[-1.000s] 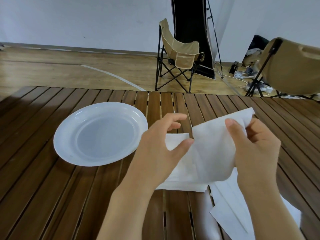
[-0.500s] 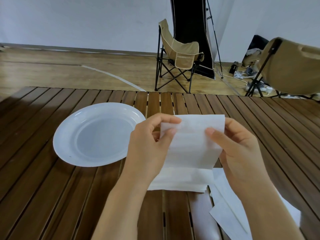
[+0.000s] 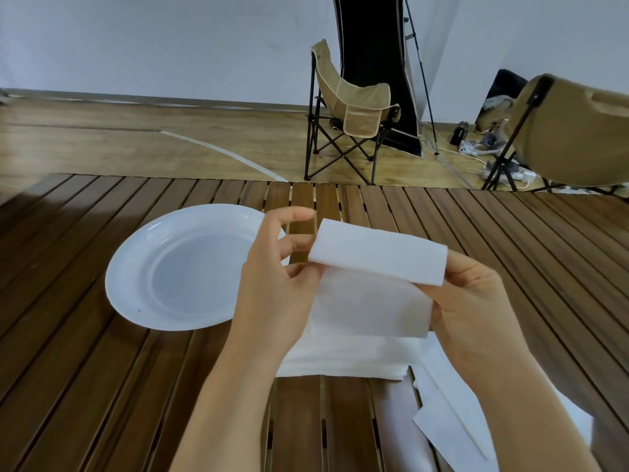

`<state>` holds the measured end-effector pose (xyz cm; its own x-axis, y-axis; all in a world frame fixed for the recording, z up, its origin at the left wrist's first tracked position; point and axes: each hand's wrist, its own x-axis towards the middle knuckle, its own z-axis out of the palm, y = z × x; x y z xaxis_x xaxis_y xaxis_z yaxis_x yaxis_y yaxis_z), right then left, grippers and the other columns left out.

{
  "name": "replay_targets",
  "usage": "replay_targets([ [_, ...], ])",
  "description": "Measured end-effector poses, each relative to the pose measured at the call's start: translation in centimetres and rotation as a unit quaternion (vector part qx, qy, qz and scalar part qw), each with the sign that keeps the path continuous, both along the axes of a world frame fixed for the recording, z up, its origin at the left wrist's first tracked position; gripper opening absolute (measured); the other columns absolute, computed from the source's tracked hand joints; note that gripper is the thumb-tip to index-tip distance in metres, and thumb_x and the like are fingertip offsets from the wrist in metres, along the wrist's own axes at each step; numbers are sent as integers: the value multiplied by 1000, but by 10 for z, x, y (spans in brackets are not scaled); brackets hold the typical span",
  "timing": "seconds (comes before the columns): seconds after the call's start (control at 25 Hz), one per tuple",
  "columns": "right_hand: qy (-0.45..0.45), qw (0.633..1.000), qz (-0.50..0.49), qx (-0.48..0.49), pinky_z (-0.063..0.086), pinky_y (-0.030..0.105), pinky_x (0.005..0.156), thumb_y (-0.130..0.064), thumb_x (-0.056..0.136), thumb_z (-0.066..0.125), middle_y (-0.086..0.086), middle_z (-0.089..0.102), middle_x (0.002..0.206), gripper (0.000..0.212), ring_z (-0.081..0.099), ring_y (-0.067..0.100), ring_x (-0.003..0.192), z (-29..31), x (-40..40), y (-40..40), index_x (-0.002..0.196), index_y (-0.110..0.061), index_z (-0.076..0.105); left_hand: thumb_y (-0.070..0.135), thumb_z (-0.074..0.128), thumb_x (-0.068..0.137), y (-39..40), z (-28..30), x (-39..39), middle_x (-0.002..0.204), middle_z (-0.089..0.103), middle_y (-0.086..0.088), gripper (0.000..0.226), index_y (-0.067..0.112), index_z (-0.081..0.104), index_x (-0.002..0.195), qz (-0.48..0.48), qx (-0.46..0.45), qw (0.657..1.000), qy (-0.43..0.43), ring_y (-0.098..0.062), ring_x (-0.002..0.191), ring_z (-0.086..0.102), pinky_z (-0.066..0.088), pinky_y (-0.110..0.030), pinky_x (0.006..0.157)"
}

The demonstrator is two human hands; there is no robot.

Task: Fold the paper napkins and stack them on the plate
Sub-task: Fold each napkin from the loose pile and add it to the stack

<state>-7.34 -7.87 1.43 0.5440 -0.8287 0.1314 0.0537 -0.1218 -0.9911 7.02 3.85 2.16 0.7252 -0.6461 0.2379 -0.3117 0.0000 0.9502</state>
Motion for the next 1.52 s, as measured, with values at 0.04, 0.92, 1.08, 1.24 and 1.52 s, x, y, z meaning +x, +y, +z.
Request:
replay_targets([
  [0.04,2,1000,-3,2,55,34,56,0,89,60,-2,76,90,30,70,17,76,-1,0,-1,95,-25,76,11,67,85,-1,-1,1,91,68,19,37,38,54,107,5,6,1000,7,2,85,65,49,-8,61],
  [0.92,13,999,-21,30,56,33,73,9,90,40,5,72,91,40,68,21,85,-12,7,-9,91,-15,72,33,62,89,-1,-10,4,111,64,8,29,32,57,117,76,150,984,58,-12,94,61,52,-24,72],
  [1.08,113,993,-31,27,55,29,70,-12,86,68,2,68,91,27,65,13,81,-15,19,2,110,-21,60,29,61,90,4,-17,14,110,63,5,27,27,57,117,133,167,976,46,-12,91,58,46,-19,65],
  [1.24,173,980,-64,-70,48,20,64,-10,78,76,-4,64,79,29,63,11,77,-24,29,15,97,-22,57,24,64,89,5,-25,18,99,61,6,28,26,51,113,147,210,966,41,-7,74,54,42,-17,59],
  [1.52,259,942,-68,-202,40,-1,61,-17,88,66,-12,64,83,12,58,1,76,-36,35,18,83,-27,62,22,68,86,6,-29,15,94,55,5,25,24,46,99,169,257,952,2,-8,77,50,39,-21,65],
])
